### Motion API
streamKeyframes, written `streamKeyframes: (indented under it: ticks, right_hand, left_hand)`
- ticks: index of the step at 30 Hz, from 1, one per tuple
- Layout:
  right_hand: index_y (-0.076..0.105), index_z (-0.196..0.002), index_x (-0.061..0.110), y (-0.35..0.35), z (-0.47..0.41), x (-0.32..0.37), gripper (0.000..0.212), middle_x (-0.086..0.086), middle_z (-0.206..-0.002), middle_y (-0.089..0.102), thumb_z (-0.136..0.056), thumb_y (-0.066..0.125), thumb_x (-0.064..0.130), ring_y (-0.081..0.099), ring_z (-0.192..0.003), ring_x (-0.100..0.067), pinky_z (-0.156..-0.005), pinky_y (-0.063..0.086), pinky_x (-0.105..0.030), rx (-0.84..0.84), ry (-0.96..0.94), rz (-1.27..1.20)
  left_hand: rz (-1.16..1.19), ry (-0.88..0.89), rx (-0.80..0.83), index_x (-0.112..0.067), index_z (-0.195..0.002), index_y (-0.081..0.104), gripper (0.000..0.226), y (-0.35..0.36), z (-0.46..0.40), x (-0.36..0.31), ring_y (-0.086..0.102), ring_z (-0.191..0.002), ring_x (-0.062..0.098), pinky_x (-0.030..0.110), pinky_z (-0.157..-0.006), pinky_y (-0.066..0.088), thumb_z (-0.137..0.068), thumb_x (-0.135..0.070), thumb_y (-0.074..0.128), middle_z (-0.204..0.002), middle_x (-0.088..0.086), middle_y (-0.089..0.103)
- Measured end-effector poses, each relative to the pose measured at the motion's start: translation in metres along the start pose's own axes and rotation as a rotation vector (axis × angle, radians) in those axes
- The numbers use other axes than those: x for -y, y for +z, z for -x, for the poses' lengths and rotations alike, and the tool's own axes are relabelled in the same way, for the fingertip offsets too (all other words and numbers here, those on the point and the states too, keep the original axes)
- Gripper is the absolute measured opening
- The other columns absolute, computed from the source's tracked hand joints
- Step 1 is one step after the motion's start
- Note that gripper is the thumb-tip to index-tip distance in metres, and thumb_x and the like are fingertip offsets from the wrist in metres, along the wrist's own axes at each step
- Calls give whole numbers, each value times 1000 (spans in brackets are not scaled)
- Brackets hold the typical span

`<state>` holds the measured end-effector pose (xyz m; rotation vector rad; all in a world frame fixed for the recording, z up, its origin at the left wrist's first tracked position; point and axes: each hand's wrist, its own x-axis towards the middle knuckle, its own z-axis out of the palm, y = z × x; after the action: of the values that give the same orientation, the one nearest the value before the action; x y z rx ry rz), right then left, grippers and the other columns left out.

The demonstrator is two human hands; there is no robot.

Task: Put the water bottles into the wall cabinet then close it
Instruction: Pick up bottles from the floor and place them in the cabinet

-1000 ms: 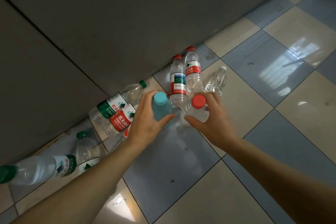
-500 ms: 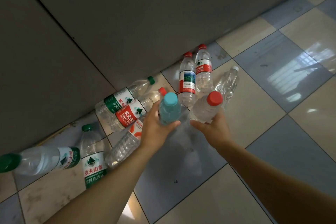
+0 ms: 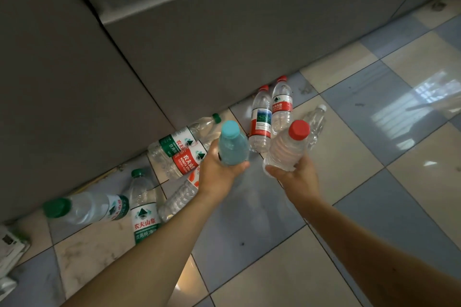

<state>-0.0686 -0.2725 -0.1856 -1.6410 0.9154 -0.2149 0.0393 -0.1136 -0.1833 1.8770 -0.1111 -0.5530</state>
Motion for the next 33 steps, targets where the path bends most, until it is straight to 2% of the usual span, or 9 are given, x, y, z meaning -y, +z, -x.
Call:
streamKeyframes:
  ticks: [2,4,9,12,14,20,24,27,33]
  right_hand:
    - [59,-132,33,-10,19,39,65,19,-111,71,-76,89,20,67,-99,5,-69,52,-11,38,-14,-15]
    - [58,-133,35,-21,43,90,66,27,-110,70,-77,89,20,65,-102,11,-66,52,-6,76,-52,-37]
    - [59,-133,30,-61,130,260,62,26,-113,71,-79,87,18,66,-106,7,-74,52,-5,205,-121,-64]
    - [59,-133,28,-94,186,379,60,15,-117,72,-80,86,19,69,-109,-3,-83,57,-17,299,-156,-74]
    - [58,-131,31,-116,225,459,60,16,-116,71,-79,87,21,68,-107,-1,-78,55,-11,353,-194,-62]
    - [63,-121,29,-153,301,679,52,14,-107,76,-77,89,21,73,-96,-4,-76,56,-14,468,-366,-68]
    - [65,-118,33,-144,331,815,48,16,-107,77,-76,87,37,73,-96,-3,-75,57,-15,542,-521,-112]
    - [66,-111,35,-126,357,905,46,18,-104,77,-71,86,47,73,-94,-2,-80,58,-27,570,-613,-157]
    - [64,-111,33,-84,404,1057,43,18,-100,77,-76,89,33,74,-91,-1,-73,59,-20,655,-822,-222]
  left_hand:
    - [41,11,-12,-25,-122,62,62,-16,16,-36,67,-91,-3,9,-67,50,-69,-17,92,-101,-12,73]
    - [80,22,-21,-24,-120,64,59,-38,40,-82,69,-92,-2,13,-70,53,-68,-16,92,-101,-14,74]
    - [130,22,-11,-26,-126,62,66,-117,130,-232,69,-110,16,43,-94,58,-68,-22,93,-115,-7,73]
    - [154,58,-9,-30,-127,62,66,-172,195,-345,68,-111,10,27,-90,59,-69,-26,92,-116,-12,73]
    - [173,99,-27,-30,-123,64,61,-209,238,-425,69,-107,6,18,-84,56,-69,-31,92,-113,-12,74]
    - [207,259,-222,-28,-113,67,44,-317,322,-631,71,-100,5,13,-79,53,-75,-23,89,-108,-11,76]
    - [254,413,-376,-27,-113,69,43,-383,354,-740,73,-100,12,19,-77,57,-74,-30,88,-108,-6,77]
    - [279,511,-464,-27,-114,70,41,-434,376,-808,74,-100,17,29,-78,61,-77,-29,88,-109,-2,77]
    - [247,661,-611,-30,-120,63,47,-543,410,-917,71,-108,16,41,-88,60,-79,-36,86,-117,-3,73]
